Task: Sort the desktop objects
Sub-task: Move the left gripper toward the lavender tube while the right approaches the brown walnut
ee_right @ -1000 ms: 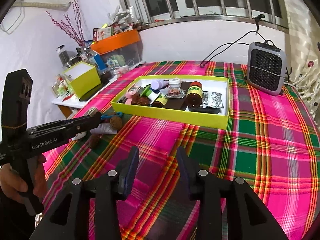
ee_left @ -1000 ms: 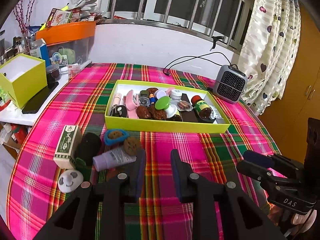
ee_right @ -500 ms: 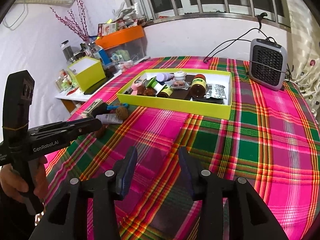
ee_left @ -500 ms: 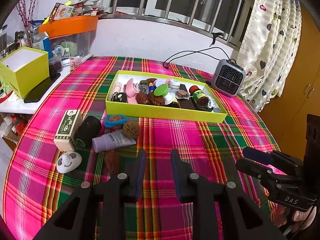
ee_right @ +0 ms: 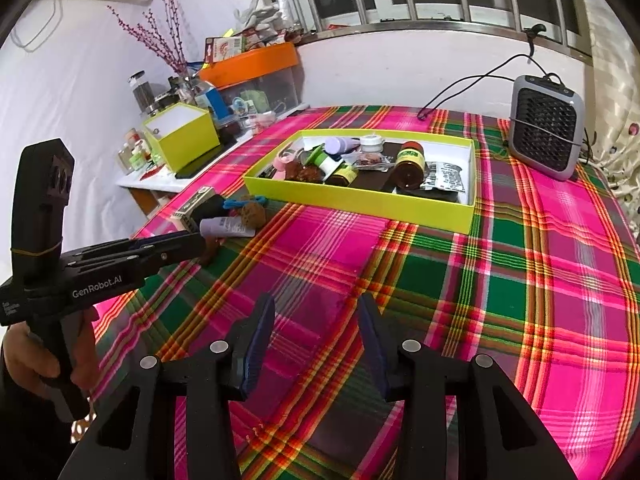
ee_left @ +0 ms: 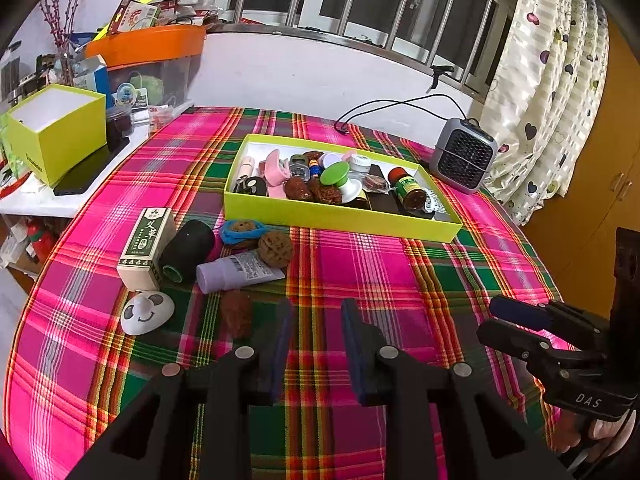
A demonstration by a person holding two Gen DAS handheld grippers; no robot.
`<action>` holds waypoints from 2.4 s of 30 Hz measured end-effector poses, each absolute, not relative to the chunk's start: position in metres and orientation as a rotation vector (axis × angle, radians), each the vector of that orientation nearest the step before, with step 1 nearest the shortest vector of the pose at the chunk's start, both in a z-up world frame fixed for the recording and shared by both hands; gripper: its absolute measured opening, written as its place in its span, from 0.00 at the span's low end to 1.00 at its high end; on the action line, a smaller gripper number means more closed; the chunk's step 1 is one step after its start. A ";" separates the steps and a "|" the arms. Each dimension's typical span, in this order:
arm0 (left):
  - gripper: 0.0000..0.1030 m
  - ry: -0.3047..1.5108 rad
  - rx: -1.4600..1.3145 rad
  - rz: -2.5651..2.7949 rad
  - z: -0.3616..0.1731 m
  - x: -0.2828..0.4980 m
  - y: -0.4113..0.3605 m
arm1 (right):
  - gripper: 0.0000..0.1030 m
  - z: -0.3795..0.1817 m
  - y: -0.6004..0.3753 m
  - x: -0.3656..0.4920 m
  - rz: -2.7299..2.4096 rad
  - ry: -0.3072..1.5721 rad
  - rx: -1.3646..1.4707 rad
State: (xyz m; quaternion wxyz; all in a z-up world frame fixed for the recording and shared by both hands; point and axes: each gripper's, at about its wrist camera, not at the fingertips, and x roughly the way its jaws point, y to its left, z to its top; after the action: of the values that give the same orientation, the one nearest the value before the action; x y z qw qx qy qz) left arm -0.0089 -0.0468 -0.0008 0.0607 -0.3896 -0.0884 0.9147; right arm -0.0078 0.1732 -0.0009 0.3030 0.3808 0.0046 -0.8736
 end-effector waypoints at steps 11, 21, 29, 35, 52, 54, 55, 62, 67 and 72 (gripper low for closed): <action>0.25 -0.287 -1.182 2.766 -0.003 -0.012 -0.051 | 0.44 -0.003 0.168 -0.011 -2.302 0.020 1.023; 0.24 -0.309 -1.171 2.762 -0.005 -0.016 -0.058 | 0.44 -0.004 0.159 -0.016 -2.298 0.039 1.040; 0.25 -0.333 -1.165 2.769 -0.007 -0.017 -0.065 | 0.44 -0.007 0.147 -0.022 -2.282 0.063 1.058; 0.24 -0.346 -1.167 2.780 -0.008 -0.018 -0.073 | 0.44 -0.010 0.139 -0.027 -2.273 0.070 1.070; 0.25 -0.389 -1.157 2.830 -0.009 -0.022 -0.099 | 0.44 -0.013 0.108 -0.045 -2.231 0.083 1.075; 0.25 -0.391 -1.159 2.833 -0.010 -0.022 -0.101 | 0.44 -0.014 0.105 -0.048 -2.230 0.082 1.078; 0.25 -0.393 -1.161 2.835 -0.010 -0.023 -0.102 | 0.44 -0.014 0.104 -0.049 -2.230 0.080 1.080; 0.25 -0.390 -1.184 2.827 -0.017 -0.031 -0.106 | 0.44 -0.015 0.092 -0.060 -2.216 0.077 1.074; 0.26 -0.391 -1.197 2.811 -0.021 -0.039 -0.107 | 0.44 -0.017 0.077 -0.069 -2.196 0.096 1.070; 0.26 -0.401 -1.203 2.812 -0.024 -0.042 -0.111 | 0.44 -0.017 0.058 -0.081 -2.170 0.116 1.055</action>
State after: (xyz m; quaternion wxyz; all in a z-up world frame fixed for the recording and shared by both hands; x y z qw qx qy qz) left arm -0.0415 -0.1114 -0.0239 0.0286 -0.3899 -0.1299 0.9112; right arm -0.0808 0.0584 -0.0171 0.3553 0.4082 0.0447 -0.8397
